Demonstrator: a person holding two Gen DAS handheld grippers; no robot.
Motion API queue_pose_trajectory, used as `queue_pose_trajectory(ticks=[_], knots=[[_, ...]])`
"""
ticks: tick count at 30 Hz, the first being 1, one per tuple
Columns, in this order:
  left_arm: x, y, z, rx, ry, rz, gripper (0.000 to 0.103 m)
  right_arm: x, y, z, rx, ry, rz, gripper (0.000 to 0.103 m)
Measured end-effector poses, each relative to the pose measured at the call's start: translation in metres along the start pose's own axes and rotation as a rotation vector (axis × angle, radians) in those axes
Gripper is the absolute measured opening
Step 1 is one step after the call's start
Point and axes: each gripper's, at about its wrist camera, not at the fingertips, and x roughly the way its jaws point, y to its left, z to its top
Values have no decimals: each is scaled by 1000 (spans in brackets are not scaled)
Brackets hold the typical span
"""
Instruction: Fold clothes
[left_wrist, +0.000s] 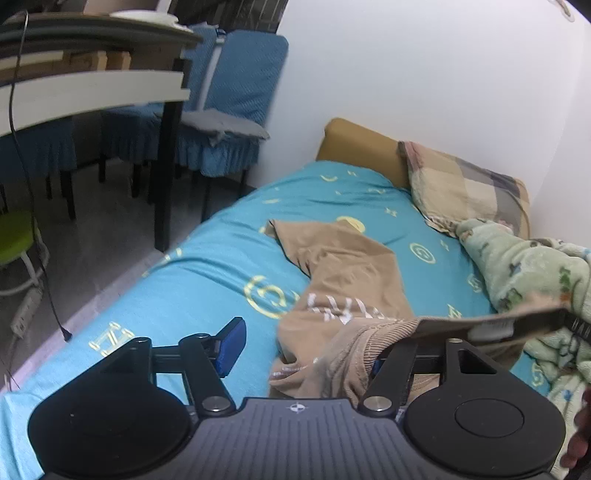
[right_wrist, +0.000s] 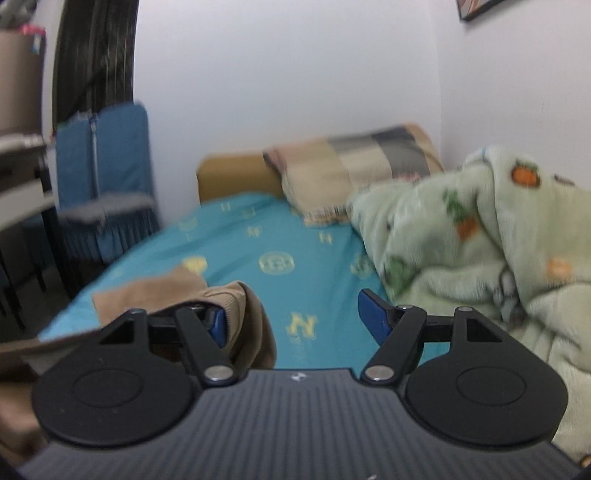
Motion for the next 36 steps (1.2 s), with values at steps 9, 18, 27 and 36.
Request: queue_pose_trajectory(ticks=[9, 18, 27, 36], knots=[[-42, 8, -1, 39, -113, 17, 81, -46, -14, -8, 103, -8, 5, 72], [-133, 19, 9, -12, -285, -51, 83, -159, -17, 33, 172, -316, 23, 73], [-265, -13, 150, -93, -555, -128, 83, -252, -19, 172, 182, -498, 169, 73], [-387, -51, 286, -108, -782, -213, 84, -357, -34, 338, 164, -631, 266, 74]])
